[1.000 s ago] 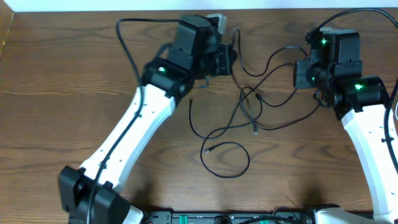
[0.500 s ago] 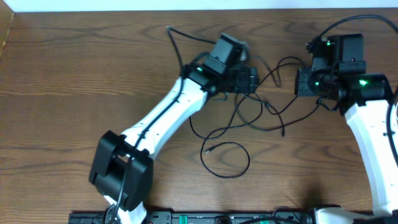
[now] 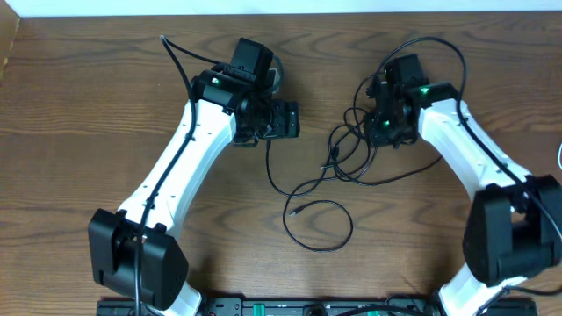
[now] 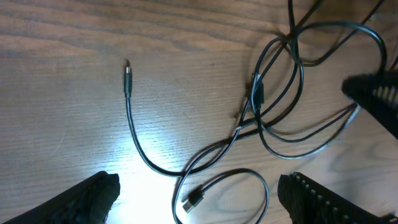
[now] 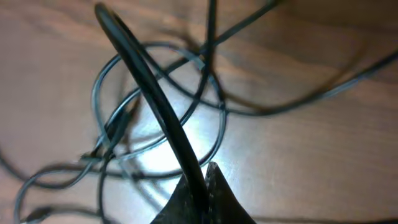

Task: Untangle cables

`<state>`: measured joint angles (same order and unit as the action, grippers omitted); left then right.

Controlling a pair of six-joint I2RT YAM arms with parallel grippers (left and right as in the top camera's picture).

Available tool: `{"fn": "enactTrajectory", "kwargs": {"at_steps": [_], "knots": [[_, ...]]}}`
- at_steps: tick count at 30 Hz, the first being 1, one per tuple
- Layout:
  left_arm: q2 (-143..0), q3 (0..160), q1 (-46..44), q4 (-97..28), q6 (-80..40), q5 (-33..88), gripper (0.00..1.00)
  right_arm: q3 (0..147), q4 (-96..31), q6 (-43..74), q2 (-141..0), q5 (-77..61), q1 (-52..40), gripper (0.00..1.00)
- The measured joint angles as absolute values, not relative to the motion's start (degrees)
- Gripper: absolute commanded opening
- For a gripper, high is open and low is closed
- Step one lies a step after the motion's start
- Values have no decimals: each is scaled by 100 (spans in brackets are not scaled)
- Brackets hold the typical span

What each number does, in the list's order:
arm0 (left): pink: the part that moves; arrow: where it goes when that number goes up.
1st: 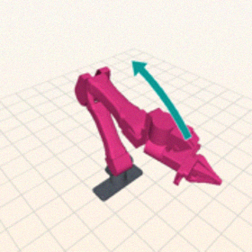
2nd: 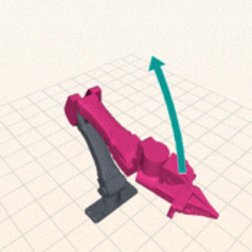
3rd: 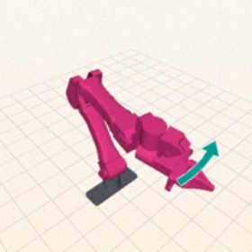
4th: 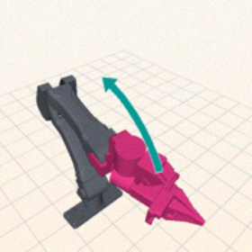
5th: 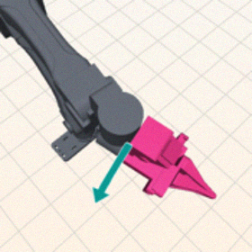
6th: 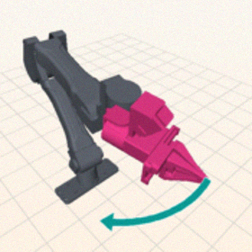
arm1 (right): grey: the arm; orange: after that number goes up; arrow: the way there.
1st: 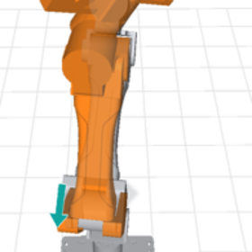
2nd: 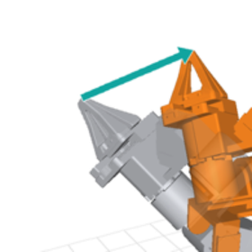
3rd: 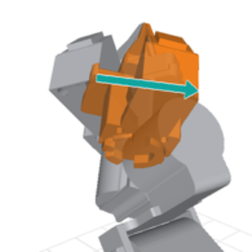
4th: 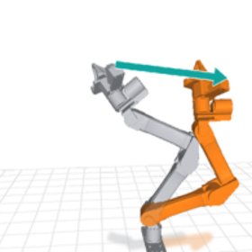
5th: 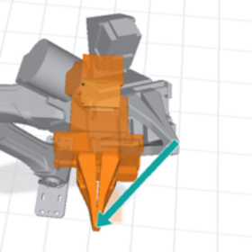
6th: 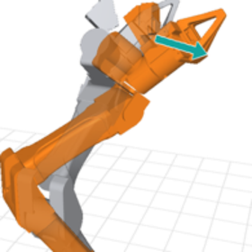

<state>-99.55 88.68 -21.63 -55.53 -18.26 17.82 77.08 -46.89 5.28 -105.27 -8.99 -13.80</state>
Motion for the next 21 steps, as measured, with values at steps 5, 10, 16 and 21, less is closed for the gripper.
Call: {"fn": "enactTrajectory", "kwargs": {"at_steps": [5,10,16,21], "knots": [[-9955,8868,-2163,-5601,-1772,1782,87,7706,-4226,1111,-10753,-690,-1385,16],[-9955,8868,-2163,-5627,-1767,1782,87,7706,-3992,1774,-11004,-703,-1544,25],[-9955,8829,-2163,-5638,-1767,1782,87,7706,-3492,1957,-11378,-701,-1765,31],[-9955,8772,-2163,-5638,-1750,1782,87,7706,-3481,1999,-11483,-552,-1765,31]]}}
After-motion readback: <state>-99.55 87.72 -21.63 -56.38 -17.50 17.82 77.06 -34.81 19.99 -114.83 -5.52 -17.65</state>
